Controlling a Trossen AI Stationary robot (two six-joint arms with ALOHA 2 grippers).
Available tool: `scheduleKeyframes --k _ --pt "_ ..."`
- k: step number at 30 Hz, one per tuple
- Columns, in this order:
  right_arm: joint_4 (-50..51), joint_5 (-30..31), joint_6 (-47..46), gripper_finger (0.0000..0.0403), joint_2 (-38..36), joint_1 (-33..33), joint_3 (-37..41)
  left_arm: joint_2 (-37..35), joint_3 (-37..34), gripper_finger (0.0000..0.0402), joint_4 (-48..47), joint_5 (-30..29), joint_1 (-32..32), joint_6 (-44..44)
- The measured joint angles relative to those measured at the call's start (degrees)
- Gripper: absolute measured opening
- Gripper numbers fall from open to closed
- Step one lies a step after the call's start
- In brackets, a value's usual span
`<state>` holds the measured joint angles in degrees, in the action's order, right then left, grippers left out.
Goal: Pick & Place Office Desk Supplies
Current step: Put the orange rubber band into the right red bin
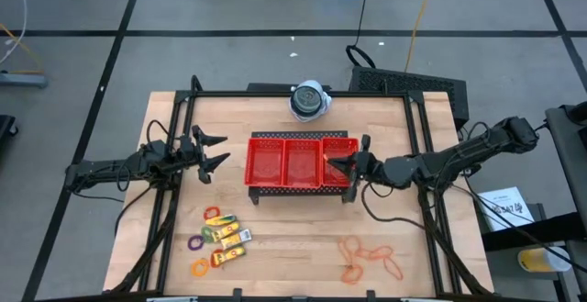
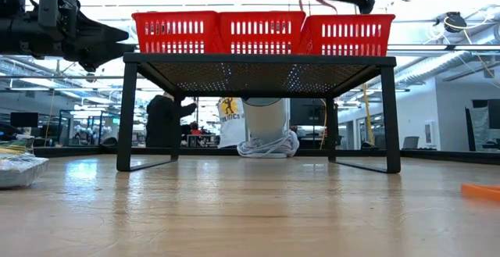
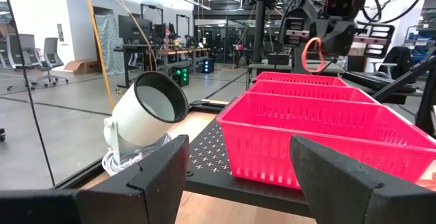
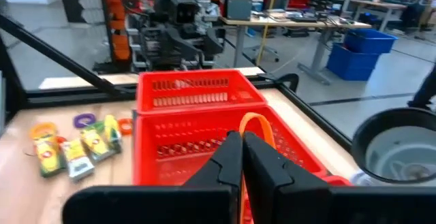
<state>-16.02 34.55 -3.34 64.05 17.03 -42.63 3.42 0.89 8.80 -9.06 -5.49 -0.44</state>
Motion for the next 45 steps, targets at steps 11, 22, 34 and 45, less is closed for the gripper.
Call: scheduleKeyframes --k 11,22,34,45 --pt "6.1 3.2 -0.1 0.0000 -5.3 -0.8 0.0 0.0 0.0 0.0267 0.0 0.0 0.0 0.0" --pt "11.6 3.2 -0.4 0.0000 -7.0 -0.8 0.0 0.0 0.0 0.0267 0.0 0.0 0.0 0.0" --pt "12.5 3.4 -0.4 0.0003 -7.0 -0.8 0.0 0.0 0.0 0.0267 0.0 0.0 0.0 0.0" --pt "12.9 3.4 -1.3 0.0012 -7.0 -0.8 0.0 0.0 0.0 0.0267 0.0 0.0 0.0 0.0"
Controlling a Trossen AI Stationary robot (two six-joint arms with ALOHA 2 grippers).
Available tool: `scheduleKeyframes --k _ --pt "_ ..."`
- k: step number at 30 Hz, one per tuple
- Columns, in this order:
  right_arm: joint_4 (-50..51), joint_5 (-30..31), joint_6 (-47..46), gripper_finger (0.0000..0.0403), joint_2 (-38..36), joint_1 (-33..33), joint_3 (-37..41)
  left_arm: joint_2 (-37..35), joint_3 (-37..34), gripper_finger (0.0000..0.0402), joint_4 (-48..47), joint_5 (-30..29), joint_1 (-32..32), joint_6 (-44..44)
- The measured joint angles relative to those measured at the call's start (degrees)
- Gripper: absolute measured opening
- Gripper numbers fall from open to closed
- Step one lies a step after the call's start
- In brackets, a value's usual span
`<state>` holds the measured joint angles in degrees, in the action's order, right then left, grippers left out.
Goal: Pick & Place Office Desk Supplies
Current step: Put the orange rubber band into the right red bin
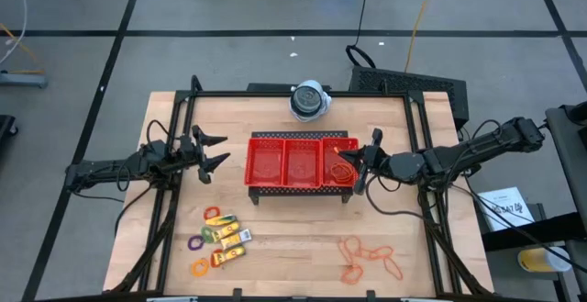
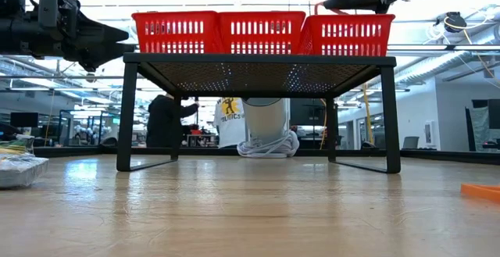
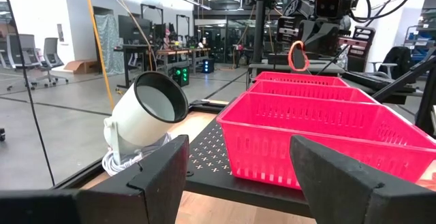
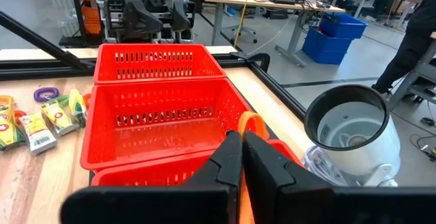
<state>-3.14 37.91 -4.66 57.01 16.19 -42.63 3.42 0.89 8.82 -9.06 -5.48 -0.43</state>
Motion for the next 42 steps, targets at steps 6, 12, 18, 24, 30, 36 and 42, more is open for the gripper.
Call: scheduleKeyframes --k 6,12,18,24,30,36,42 --pt "0.0 0.0 -0.6 0.0050 0.0 0.0 0.0 0.0 0.0 0.0267 0.0 0.0 0.0 0.0" --pt "0.2 0.0 -2.3 0.0099 0.0 0.0 0.0 0.0 0.0 0.0267 0.0 0.0 0.0 0.0" --pt "0.3 -0.5 -2.1 0.0127 0.0 0.0 0.0 0.0 0.0 0.0267 0.0 0.0 0.0 0.0" --pt "-5.8 -11.6 3.1 0.0129 0.0 2.1 0.0 0.0 0.0 0.0267 0.0 0.0 0.0 0.0" --pt "-21.5 -25.7 10.8 0.0132 0.0 9.2 0.0 0.0 0.0 0.0267 0.0 0.0 0.0 0.0" --pt "-37.7 -39.0 14.5 0.0160 3.5 18.2 0.0 0.0 0.0 0.0267 0.0 0.0 0.0 0.0" --pt "-43.2 -34.9 25.0 0.0202 12.4 29.2 -5.3 0.0 0.0 0.0267 0.0 0.0 0.0 0.0"
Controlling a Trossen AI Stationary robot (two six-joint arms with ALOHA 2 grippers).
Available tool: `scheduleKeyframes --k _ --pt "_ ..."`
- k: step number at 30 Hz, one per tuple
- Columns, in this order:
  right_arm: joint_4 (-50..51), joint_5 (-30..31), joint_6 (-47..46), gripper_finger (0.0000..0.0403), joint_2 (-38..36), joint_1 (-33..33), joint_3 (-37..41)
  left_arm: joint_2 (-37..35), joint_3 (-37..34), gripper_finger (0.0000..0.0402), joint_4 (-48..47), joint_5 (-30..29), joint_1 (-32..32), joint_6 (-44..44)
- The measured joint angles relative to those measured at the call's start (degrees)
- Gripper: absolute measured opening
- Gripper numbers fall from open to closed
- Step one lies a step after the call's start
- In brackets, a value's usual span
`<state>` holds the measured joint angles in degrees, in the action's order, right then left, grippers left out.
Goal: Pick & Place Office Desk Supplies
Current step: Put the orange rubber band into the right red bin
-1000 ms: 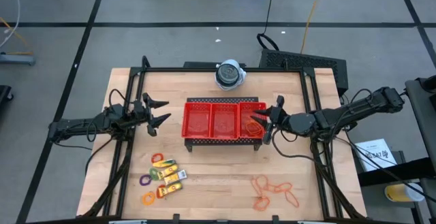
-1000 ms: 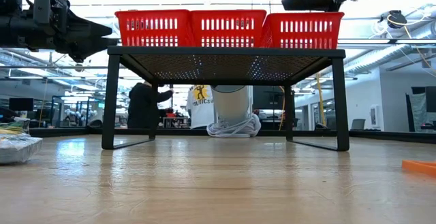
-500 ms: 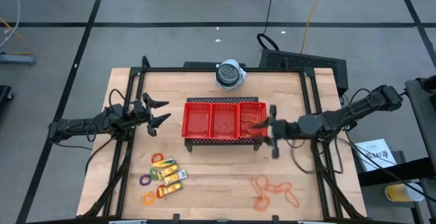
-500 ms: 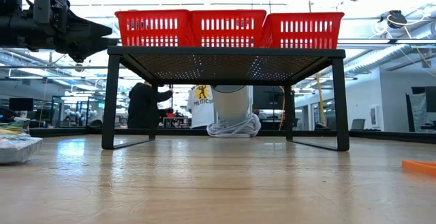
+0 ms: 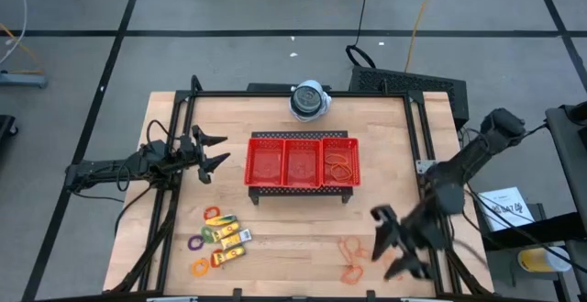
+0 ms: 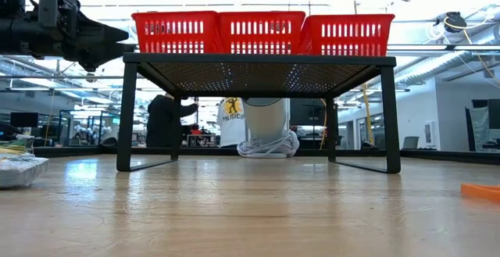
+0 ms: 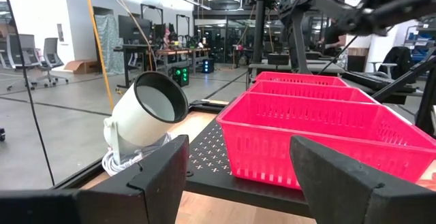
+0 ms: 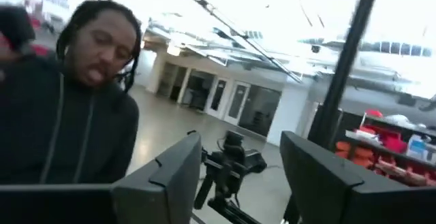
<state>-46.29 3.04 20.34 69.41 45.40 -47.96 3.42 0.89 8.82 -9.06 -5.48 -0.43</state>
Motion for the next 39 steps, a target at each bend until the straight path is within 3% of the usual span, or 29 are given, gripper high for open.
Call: scheduleKeyframes --k 2,5,8,11,15,18,25,32,39 --pt "6.4 6.5 1.9 0.0210 2.5 3.1 -5.1 0.0 0.0 0.0267 0.0 0.0 0.0 0.0" --pt "24.1 18.8 0.3 0.0219 6.2 6.7 -14.3 0.0 0.0 0.0267 0.0 0.0 0.0 0.0" --pt "44.4 30.5 -11.6 0.0221 9.6 8.9 -22.7 0.0 0.0 0.0267 0.0 0.0 0.0 0.0" --pt "59.4 35.9 -27.9 0.0217 12.1 9.4 -26.9 0.0 0.0 0.0267 0.0 0.0 0.0 0.0" --pt "72.0 33.5 -48.2 0.0206 13.9 9.5 -26.8 0.0 0.0 0.0267 0.0 0.0 0.0 0.0" --pt "78.3 25.9 -63.8 0.0199 14.2 9.6 -25.0 0.0 0.0 0.0267 0.0 0.0 0.0 0.0" --pt "79.3 10.6 -87.2 0.0178 14.2 10.7 -14.4 0.0 0.0 0.0267 0.0 0.0 0.0 0.0" --pt "78.8 1.3 -95.7 0.0154 14.2 11.1 -2.2 0.0 0.0 0.0267 0.0 0.0 0.0 0.0" --pt "77.3 1.2 -99.0 0.0139 14.0 11.1 4.9 0.0 0.0 0.0267 0.0 0.0 0.0 0.0"
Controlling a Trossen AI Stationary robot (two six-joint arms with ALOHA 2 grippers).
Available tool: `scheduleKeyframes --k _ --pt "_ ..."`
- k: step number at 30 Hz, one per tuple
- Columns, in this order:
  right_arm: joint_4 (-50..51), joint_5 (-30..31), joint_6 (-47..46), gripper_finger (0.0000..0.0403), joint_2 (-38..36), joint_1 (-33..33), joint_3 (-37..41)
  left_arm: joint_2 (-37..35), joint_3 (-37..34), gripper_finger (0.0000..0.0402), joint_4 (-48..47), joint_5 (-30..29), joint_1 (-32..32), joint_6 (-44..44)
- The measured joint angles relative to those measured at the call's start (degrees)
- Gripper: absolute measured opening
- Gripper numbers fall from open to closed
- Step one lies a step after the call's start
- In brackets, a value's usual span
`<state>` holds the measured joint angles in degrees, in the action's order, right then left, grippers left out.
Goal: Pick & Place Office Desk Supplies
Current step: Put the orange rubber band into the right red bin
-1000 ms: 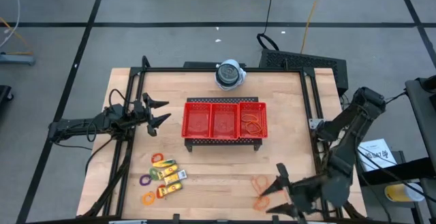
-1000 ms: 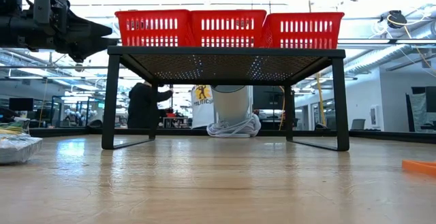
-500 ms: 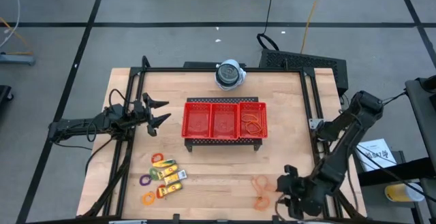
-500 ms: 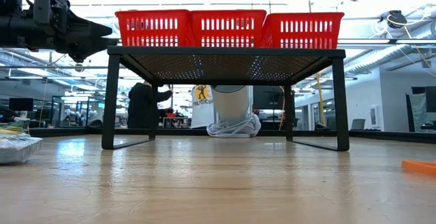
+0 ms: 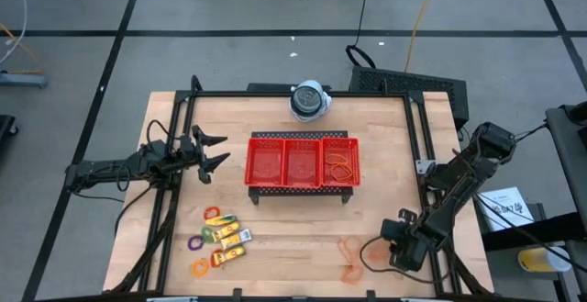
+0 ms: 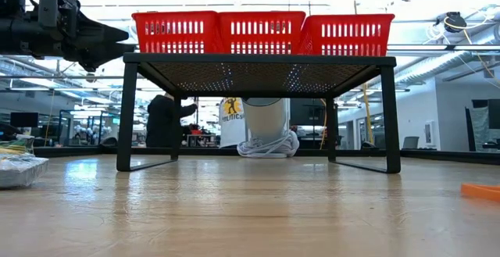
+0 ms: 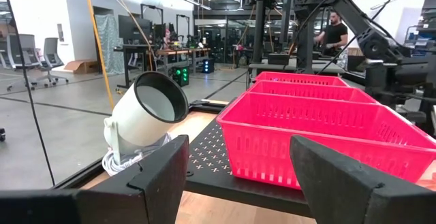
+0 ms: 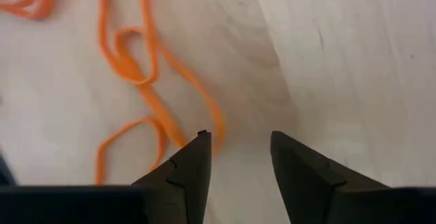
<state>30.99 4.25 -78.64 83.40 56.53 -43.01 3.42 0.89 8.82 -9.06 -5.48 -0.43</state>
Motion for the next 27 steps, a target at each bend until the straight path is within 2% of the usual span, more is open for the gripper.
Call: scheduleKeyframes --k 10,22,27 --pt "-3.3 1.4 -0.6 0.0121 -0.2 0.1 1.9 0.0 0.0 0.0267 0.0 0.0 0.0 0.0" --pt "-11.4 -1.6 -0.2 0.0056 0.5 0.2 2.1 0.0 0.0 0.0267 0.0 0.0 0.0 0.0" --pt "-12.8 -1.7 1.3 0.0042 3.9 0.2 1.8 0.0 0.0 0.0267 0.0 0.0 0.0 0.0"
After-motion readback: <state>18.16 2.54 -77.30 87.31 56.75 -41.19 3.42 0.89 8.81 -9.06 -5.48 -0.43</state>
